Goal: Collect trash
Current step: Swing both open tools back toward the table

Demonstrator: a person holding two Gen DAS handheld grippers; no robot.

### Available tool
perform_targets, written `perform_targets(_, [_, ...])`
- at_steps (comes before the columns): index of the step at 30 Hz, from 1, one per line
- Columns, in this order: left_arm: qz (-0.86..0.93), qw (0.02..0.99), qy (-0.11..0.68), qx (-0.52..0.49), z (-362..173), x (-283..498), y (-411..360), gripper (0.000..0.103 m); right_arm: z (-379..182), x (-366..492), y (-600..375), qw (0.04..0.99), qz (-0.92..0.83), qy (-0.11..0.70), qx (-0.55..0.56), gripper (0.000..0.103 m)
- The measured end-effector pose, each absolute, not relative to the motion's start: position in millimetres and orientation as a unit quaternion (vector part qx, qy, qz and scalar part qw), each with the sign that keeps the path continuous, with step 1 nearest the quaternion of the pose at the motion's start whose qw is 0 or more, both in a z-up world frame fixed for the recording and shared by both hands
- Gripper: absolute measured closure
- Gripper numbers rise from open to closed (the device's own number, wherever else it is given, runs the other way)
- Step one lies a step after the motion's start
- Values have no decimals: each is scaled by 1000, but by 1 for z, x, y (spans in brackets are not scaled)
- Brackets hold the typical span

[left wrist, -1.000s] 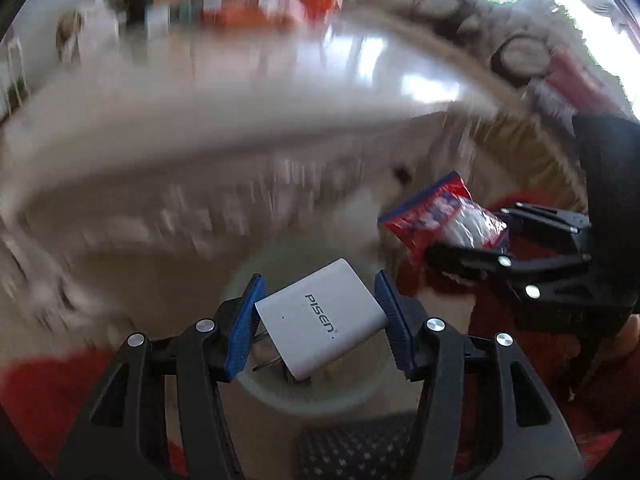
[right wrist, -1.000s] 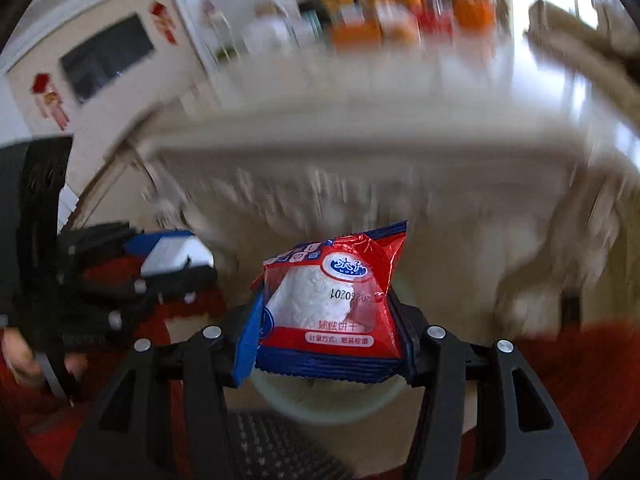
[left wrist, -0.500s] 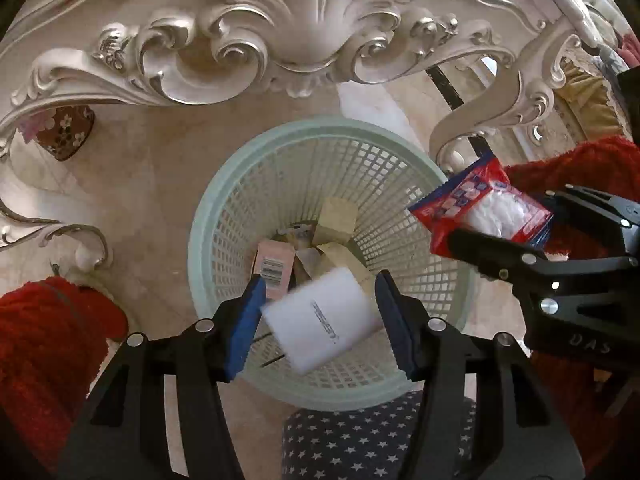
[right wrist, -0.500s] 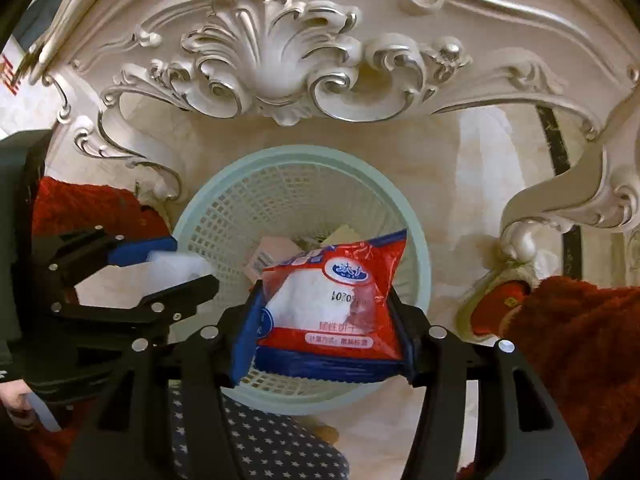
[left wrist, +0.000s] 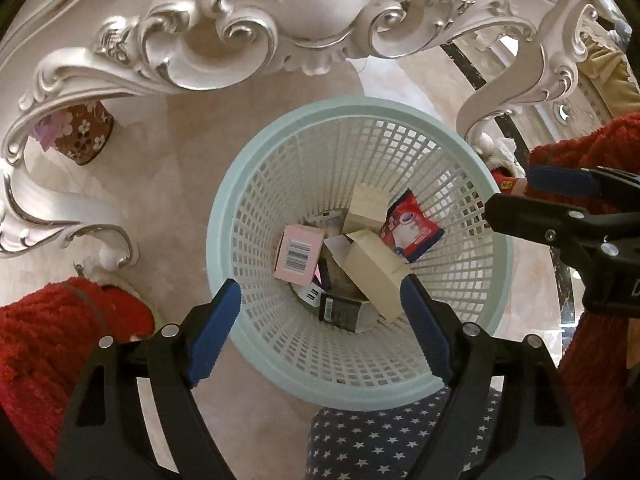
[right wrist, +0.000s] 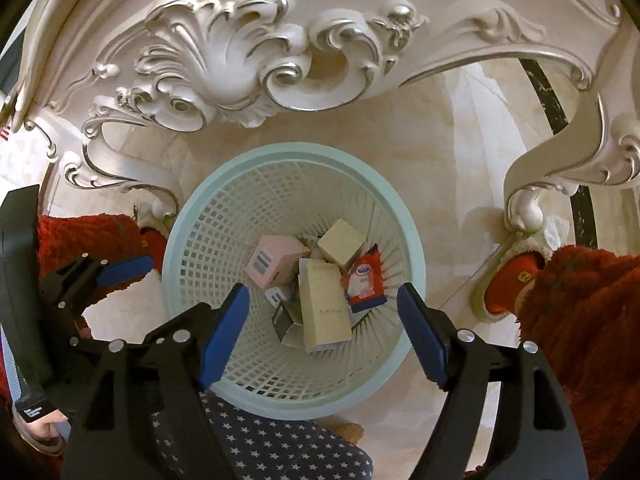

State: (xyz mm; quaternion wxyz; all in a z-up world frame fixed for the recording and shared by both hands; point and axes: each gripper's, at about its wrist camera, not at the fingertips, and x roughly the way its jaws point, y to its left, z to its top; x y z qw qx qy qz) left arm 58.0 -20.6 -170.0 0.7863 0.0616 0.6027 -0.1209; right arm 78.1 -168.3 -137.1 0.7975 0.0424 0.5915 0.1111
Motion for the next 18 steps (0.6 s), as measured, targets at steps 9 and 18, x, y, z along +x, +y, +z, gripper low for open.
perform_targets(9, [-132, 789, 596, 73, -165, 50, -19, 23, -131, 71, -171, 802, 121, 583, 52, 31])
perform_targets(18, [-132, 784, 603, 70, -169, 52, -14, 23, -123, 68, -166, 808, 135, 572, 50, 31])
